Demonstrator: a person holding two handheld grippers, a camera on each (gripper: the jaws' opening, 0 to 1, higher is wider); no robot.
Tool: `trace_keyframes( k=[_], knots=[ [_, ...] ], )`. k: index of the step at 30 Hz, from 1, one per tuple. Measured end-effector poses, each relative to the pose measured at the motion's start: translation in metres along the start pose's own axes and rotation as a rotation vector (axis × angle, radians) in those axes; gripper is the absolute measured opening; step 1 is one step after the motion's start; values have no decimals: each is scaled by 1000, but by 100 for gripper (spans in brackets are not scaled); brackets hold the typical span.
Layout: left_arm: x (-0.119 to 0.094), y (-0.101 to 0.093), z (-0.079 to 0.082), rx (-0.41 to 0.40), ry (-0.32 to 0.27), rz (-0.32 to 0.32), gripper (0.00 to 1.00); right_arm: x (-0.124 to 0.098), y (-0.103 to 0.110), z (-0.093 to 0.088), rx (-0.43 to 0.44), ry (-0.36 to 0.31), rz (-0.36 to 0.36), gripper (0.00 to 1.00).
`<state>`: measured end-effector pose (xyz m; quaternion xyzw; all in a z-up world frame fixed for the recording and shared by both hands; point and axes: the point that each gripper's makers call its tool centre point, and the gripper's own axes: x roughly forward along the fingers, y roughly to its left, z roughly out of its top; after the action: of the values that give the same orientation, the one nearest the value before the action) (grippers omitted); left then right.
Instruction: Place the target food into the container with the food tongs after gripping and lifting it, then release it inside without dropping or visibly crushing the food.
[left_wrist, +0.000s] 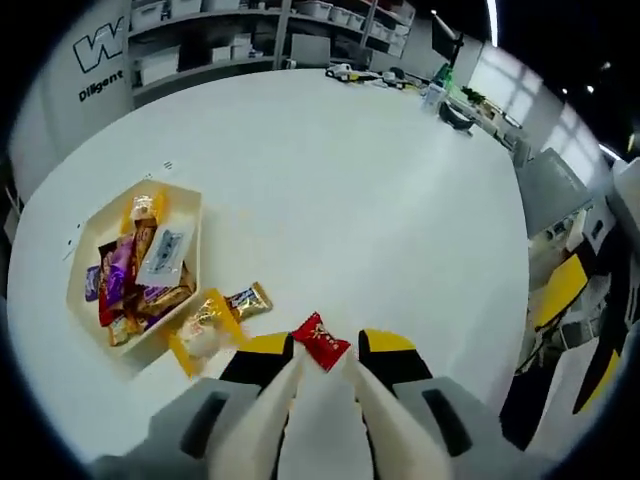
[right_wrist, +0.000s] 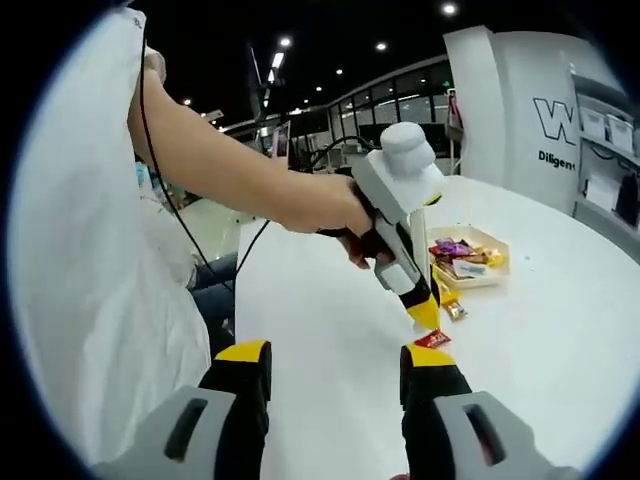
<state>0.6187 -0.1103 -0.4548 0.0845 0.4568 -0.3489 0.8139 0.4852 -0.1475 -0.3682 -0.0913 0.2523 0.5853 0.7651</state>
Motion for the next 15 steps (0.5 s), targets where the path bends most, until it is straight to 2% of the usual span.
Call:
trace_keyframes(
  k=[6,15],
  knots=[
    [8,1,-5,-16,20,10,23,0,-1,-1,5,1,-2,49],
    [20,4,-4,-53,34,18,23,-3,-6,-4,16,4,-7,49]
  ],
)
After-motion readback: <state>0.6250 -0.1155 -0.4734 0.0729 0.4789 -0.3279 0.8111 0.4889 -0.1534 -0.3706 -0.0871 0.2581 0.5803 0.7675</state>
